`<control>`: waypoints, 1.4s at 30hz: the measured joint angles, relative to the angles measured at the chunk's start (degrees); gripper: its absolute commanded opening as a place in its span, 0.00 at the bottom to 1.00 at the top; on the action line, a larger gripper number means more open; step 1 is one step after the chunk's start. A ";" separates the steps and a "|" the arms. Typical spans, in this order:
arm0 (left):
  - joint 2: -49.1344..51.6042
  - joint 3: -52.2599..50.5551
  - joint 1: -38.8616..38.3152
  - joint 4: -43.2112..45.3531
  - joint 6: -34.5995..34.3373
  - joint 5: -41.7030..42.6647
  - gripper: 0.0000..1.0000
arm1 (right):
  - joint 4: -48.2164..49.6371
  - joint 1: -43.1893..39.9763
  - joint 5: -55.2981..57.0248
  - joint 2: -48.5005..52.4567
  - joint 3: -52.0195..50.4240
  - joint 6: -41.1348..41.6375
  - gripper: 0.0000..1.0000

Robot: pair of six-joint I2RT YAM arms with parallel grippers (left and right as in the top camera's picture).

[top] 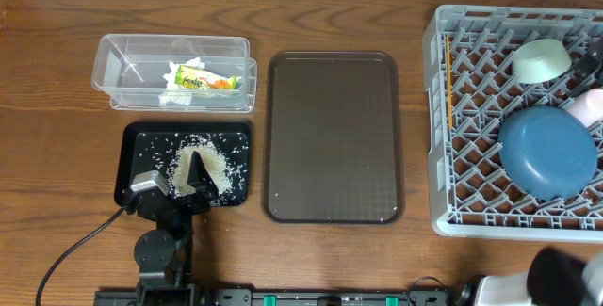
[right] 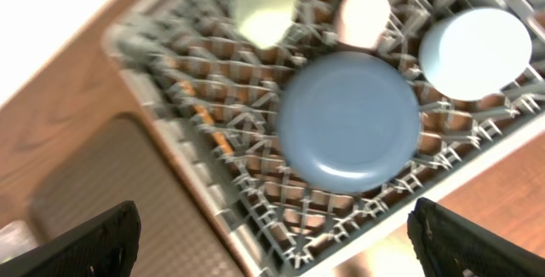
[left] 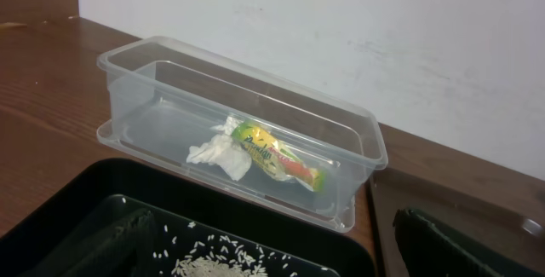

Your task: Sort waste into correct bins and load items into the dishwasher rack

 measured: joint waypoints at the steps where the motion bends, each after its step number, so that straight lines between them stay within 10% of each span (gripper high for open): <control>1: 0.00 0.00 0.00 0.00 0.00 0.00 0.91 | -0.02 0.87 0.02 -1.62 0.00 0.00 0.99; 17: 0.02 0.07 0.00 -0.09 0.00 0.00 0.91 | 14.56 20.50 3.50 -25.35 -6.88 -0.04 0.98; 42: 0.00 0.33 0.00 -0.48 0.00 0.00 0.91 | 64.50 21.70 4.22 -75.84 -92.13 -1.31 0.99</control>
